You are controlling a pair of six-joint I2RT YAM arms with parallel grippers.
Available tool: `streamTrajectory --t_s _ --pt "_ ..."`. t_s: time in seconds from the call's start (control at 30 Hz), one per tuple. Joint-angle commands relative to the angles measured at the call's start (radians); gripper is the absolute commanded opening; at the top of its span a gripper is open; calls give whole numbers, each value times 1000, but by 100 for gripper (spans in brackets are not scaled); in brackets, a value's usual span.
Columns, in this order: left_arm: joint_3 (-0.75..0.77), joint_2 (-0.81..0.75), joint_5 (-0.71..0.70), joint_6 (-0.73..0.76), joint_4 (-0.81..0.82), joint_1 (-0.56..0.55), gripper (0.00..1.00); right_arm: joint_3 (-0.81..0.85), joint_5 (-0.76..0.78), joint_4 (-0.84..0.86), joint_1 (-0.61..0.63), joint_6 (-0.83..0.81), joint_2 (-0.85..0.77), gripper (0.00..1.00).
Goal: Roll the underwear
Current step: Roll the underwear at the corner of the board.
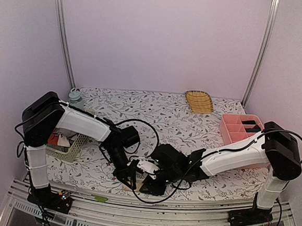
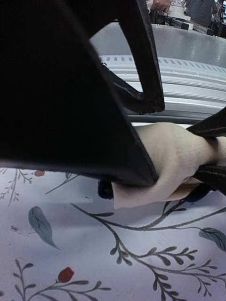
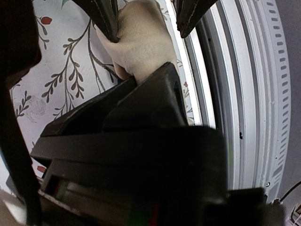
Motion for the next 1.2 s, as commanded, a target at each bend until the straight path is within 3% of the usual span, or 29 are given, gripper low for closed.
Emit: streamTrajectory --t_s 0.0,0.33,0.67,0.9,1.17 --pt "-36 60 -134 17 20 3 6 15 31 0 3 -13 49 43" --pt "-38 63 -130 20 20 5 6 36 54 15 3 -90 -78 49" --pt "-39 66 -134 18 20 7 7 64 66 13 2 -159 23 49" --pt "-38 67 -130 19 19 10 8 80 73 30 2 -176 -16 50" --pt "-36 77 -133 18 19 10 8 93 89 16 2 -213 50 47"
